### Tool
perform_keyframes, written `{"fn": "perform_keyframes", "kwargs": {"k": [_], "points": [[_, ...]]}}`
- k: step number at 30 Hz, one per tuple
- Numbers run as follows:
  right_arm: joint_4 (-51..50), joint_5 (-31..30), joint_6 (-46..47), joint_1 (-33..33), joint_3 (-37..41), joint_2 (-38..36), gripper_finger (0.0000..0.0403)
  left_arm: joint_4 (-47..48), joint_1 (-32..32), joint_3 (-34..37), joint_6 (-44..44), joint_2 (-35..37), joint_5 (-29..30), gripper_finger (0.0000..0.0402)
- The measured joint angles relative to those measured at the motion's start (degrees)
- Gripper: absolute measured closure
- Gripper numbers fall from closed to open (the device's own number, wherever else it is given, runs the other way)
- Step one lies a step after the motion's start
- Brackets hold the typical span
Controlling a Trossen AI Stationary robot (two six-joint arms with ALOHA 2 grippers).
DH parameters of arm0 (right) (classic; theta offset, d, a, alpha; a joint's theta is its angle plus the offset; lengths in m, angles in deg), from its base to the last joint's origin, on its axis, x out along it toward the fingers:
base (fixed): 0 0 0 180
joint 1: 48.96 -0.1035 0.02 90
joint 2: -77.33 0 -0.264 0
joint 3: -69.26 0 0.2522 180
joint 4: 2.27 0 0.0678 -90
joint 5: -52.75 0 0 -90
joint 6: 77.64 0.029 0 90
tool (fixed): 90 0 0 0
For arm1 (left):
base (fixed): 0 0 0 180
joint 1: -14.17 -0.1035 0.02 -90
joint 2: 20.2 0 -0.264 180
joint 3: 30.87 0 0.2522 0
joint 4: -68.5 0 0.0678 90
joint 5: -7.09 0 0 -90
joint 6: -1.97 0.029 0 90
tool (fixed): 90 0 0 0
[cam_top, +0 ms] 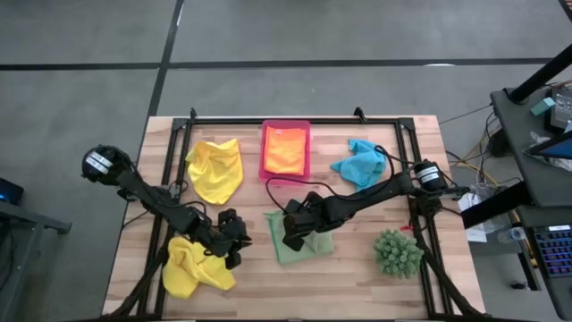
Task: Fold microfiber towels
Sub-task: Fold the green towel
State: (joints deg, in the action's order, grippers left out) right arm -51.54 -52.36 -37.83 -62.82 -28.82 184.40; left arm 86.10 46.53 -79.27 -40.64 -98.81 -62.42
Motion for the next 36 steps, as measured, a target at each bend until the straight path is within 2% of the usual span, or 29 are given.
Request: {"fn": "perform_keyframes", "kwargs": {"k": [10,16,23,27,33,36], "points": [[2.3,0.1,0.0,-0.3,0.1,0.0,0.0247,-0.5,0.0,0.4,0.0,0.0,0.0,0.0350],[4.2,4.0,-2.7,-0.8,0.1,-0.2,0.0200,-0.5,0.0,0.4,0.0,0.0,0.0,0.0350],[-0.2,4.3,-11.6,-1.5,0.2,-4.2,0.0196,-1.0,0.0,0.4,0.0,0.0,1.1,0.0350],[-1.9,2.0,-16.8,-2.4,2.3,-6.5,0.0207,-2.7,0.0,0.5,1.6,0.0,1.3,0.0350],[-0.4,1.4,-20.3,-2.3,9.8,-10.6,0.0220,-3.5,0.0,0.6,2.5,0.0,2.4,0.0350],[5.8,1.5,-22.8,-2.2,15.5,-13.0,0.0221,-3.5,0.0,0.9,2.5,0.0,2.4,0.0350]]}}
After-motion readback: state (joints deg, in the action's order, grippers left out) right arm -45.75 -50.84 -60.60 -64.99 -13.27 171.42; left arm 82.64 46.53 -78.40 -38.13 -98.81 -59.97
